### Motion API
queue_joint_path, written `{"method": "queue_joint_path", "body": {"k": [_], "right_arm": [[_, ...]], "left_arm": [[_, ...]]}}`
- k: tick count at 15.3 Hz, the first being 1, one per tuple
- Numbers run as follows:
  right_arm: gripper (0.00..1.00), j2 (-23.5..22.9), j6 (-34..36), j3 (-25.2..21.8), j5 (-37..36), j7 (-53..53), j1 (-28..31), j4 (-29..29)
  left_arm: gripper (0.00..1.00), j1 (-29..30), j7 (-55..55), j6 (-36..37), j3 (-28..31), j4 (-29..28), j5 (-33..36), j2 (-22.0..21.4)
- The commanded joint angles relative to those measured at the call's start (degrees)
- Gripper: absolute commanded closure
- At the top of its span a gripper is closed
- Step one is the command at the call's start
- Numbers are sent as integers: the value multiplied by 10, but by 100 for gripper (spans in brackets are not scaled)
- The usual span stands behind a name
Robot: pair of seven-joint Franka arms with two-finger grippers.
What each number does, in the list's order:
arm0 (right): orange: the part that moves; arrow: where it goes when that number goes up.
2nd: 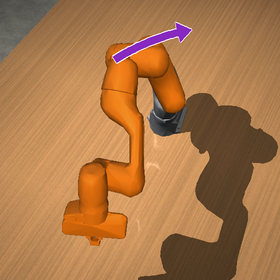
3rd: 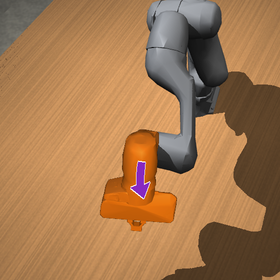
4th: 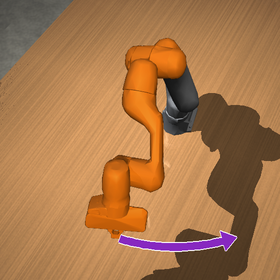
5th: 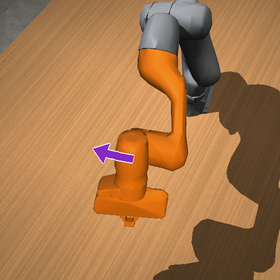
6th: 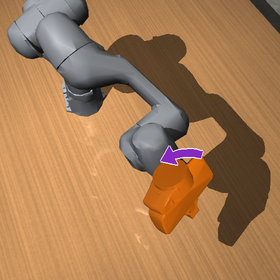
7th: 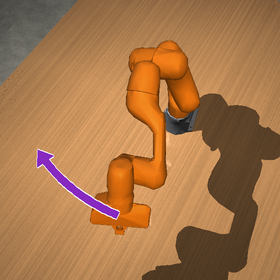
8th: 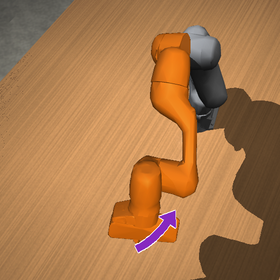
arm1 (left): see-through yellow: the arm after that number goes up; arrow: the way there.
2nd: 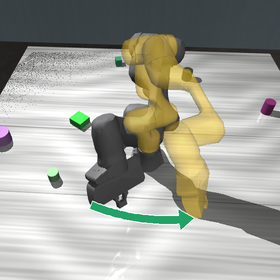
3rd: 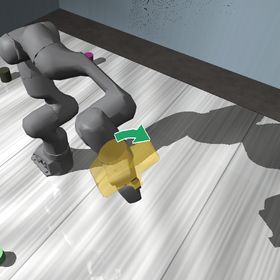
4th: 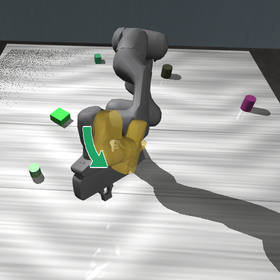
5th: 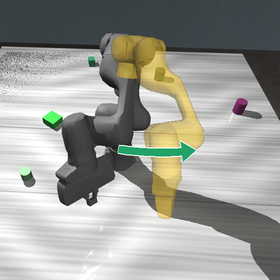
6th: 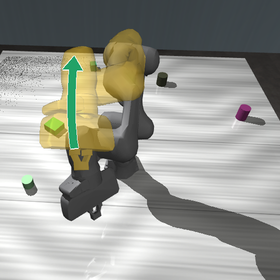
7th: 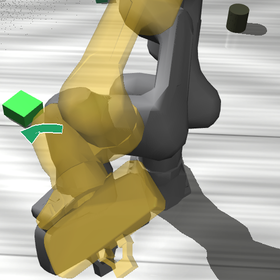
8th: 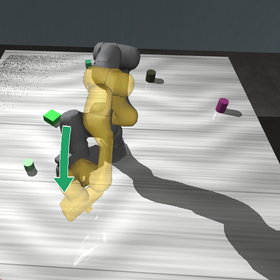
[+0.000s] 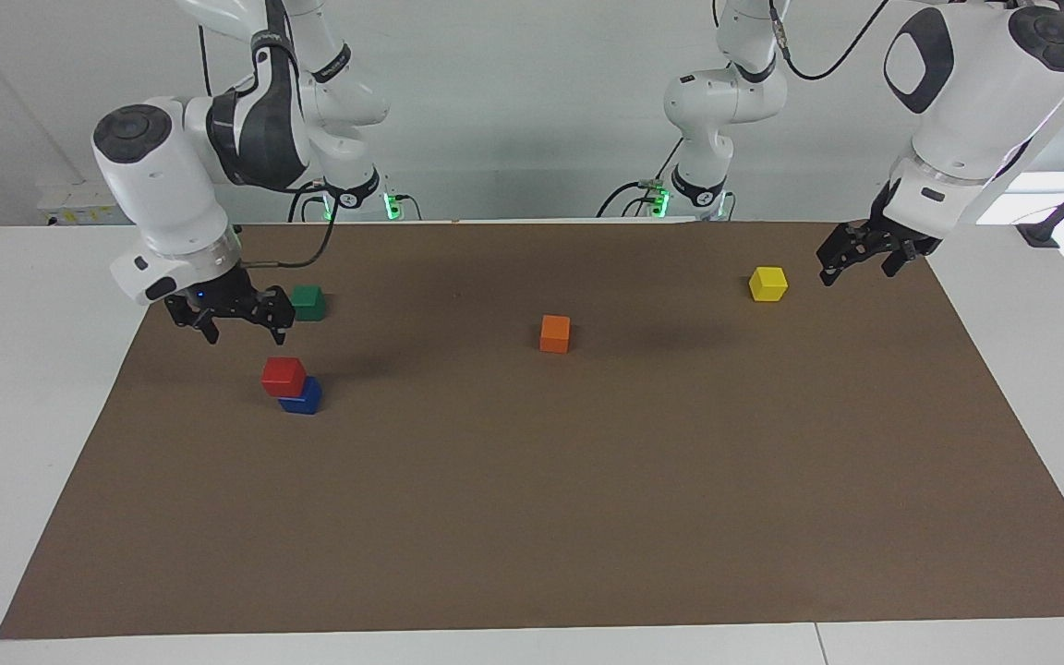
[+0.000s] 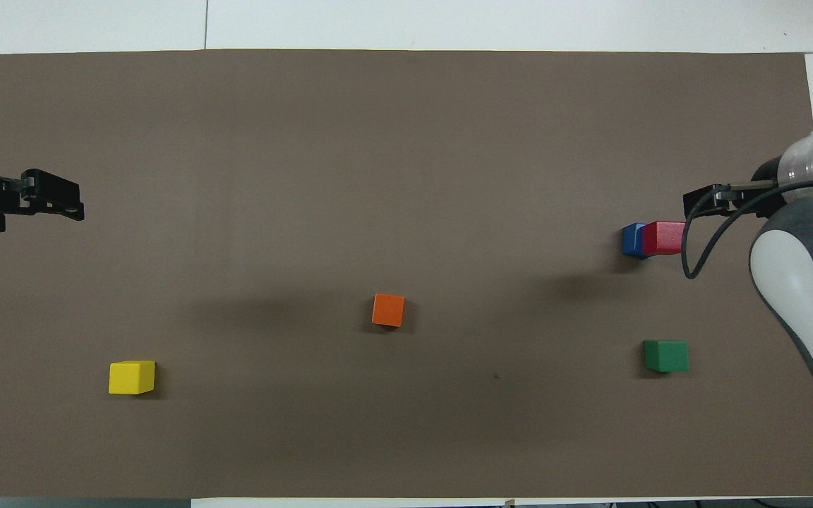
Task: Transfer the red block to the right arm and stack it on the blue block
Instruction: 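Open the right gripper and withdraw it from the cubes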
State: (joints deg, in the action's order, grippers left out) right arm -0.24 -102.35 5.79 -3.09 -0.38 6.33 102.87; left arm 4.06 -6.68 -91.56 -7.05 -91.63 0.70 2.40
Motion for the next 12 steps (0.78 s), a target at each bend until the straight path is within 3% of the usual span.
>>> {"method": "queue_joint_path", "body": {"k": [1, 4, 7, 12], "right_arm": [[0, 8, 112, 2, 14, 38, 10, -64], [0, 35, 151, -22, 17, 64, -4, -72], [0, 37, 194, -116, 23, 64, -93, -92], [0, 24, 196, -115, 21, 64, -88, -87]], "left_arm": [[0, -3, 4, 15, 3, 11, -8, 3], [0, -3, 5, 37, 2, 11, -8, -3], [0, -2, 9, 52, 1, 10, -8, -11], [0, -2, 9, 47, -1, 6, -8, -23]]}}
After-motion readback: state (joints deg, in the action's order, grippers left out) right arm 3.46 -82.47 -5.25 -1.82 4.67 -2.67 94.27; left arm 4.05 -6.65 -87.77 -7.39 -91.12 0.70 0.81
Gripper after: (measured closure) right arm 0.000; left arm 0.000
